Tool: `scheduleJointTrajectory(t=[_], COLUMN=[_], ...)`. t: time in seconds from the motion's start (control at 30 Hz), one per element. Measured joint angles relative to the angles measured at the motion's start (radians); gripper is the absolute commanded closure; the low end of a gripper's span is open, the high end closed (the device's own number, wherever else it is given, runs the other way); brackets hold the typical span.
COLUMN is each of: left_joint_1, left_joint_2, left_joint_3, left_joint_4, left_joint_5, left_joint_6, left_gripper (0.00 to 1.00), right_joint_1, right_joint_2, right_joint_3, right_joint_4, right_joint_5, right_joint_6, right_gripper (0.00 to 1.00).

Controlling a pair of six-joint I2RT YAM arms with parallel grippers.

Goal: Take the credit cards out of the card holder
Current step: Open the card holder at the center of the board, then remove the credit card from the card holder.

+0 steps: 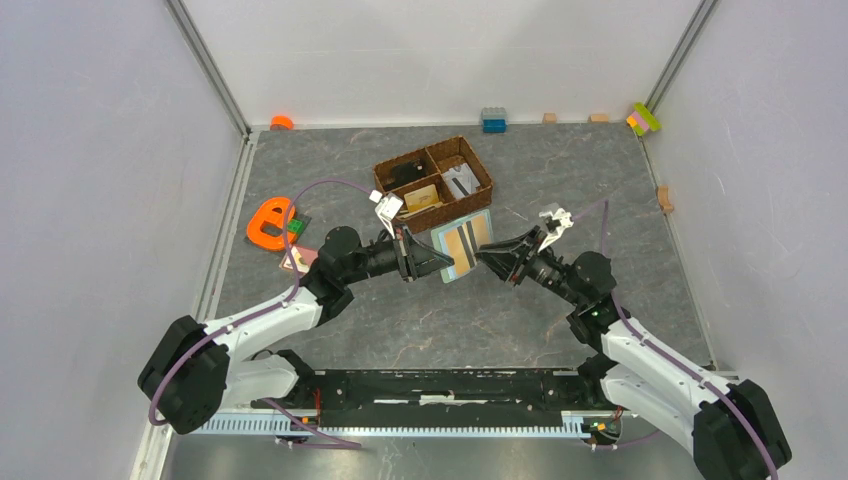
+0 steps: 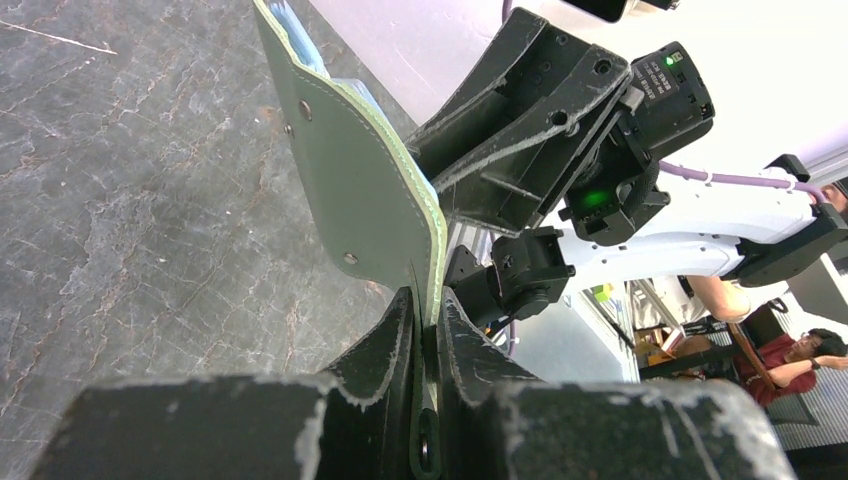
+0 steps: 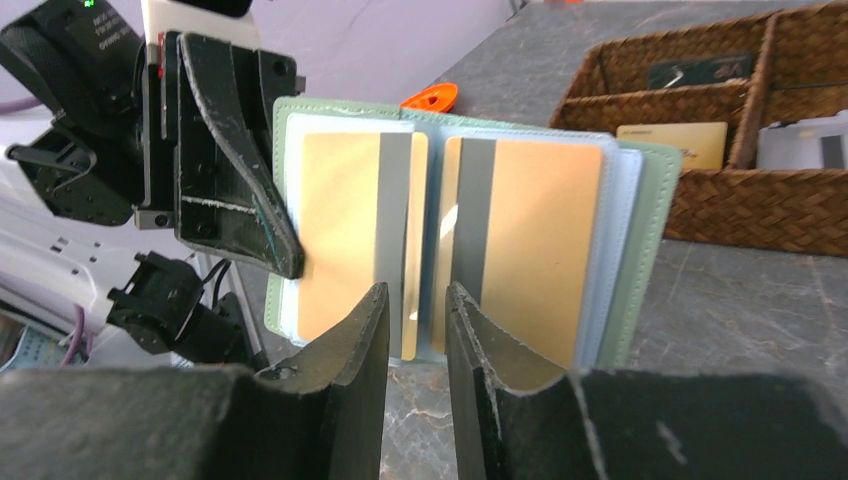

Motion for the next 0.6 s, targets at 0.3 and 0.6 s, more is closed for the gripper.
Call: scheduleJointTrajectory(t=[0.3, 0.6], left_joint_1=[-0.001, -0.003], left_joint_2=[0.000, 0.000], left_joint_3=[0.000, -0.004], left_joint_4=[0.014, 0.024], left_joint_5=[0.003, 0.019], left_joint_6=[0.000, -0.003], left_gripper=[0.98, 0.98], right_joint_1=[-0.012, -0.012], right_joint_2=[-0.021, 0.033], right_joint_3=[-0.002, -0.002], right_joint_4=[-0.009, 0.019], right_joint_5=[0.034, -0.032], right_joint_6=[0.000, 0.016], right_gripper=[0.72, 0.73])
